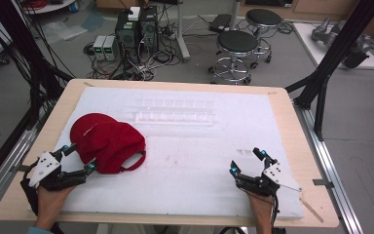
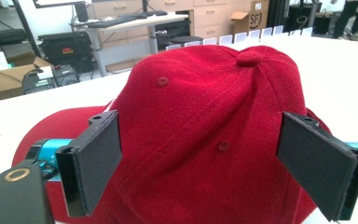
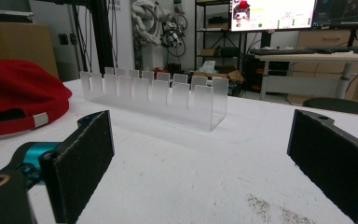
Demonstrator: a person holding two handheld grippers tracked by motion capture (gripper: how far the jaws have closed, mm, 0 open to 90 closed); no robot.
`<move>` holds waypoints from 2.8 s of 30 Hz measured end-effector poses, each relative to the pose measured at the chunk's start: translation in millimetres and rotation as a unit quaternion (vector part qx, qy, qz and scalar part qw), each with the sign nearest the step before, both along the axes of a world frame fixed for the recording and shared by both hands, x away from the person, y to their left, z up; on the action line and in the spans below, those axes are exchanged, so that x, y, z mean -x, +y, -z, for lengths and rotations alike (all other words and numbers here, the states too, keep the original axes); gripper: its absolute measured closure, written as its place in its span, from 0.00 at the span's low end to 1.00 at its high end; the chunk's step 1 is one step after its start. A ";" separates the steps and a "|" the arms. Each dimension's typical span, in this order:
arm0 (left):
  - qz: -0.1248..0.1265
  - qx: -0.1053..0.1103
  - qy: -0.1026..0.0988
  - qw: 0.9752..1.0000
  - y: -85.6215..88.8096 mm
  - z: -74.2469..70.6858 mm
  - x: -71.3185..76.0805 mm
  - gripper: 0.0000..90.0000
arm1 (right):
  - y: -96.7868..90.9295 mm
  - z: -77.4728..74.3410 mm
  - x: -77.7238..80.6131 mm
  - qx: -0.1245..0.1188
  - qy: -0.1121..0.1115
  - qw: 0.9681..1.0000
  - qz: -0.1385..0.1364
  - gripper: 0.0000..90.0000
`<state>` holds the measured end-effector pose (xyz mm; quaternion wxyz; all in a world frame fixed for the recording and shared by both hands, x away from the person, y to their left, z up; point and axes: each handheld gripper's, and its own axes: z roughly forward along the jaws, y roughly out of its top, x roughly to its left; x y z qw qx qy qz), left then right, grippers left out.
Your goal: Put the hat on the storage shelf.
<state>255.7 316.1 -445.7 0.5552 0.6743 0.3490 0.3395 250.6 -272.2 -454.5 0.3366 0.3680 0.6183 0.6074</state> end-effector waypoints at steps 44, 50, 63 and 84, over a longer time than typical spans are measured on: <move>0.076 -0.120 0.156 0.978 -6.5 -35.5 -39.4 0.87 | -0.6 0.2 0.4 -0.004 -0.003 1.000 0.002 0.07; 0.073 -0.122 0.161 0.977 -7.9 -35.5 -40.6 0.97 | -0.3 0.2 0.7 -0.005 -0.002 1.000 0.002 0.07; 0.058 -0.098 0.175 0.978 -11.6 -42.2 -38.6 0.97 | -0.2 0.2 0.9 -0.005 -0.002 1.000 0.003 0.07; 0.043 -0.034 0.212 0.976 -64.5 -58.3 -24.1 0.97 | -1.0 0.2 0.6 -0.006 -0.002 1.000 0.001 0.07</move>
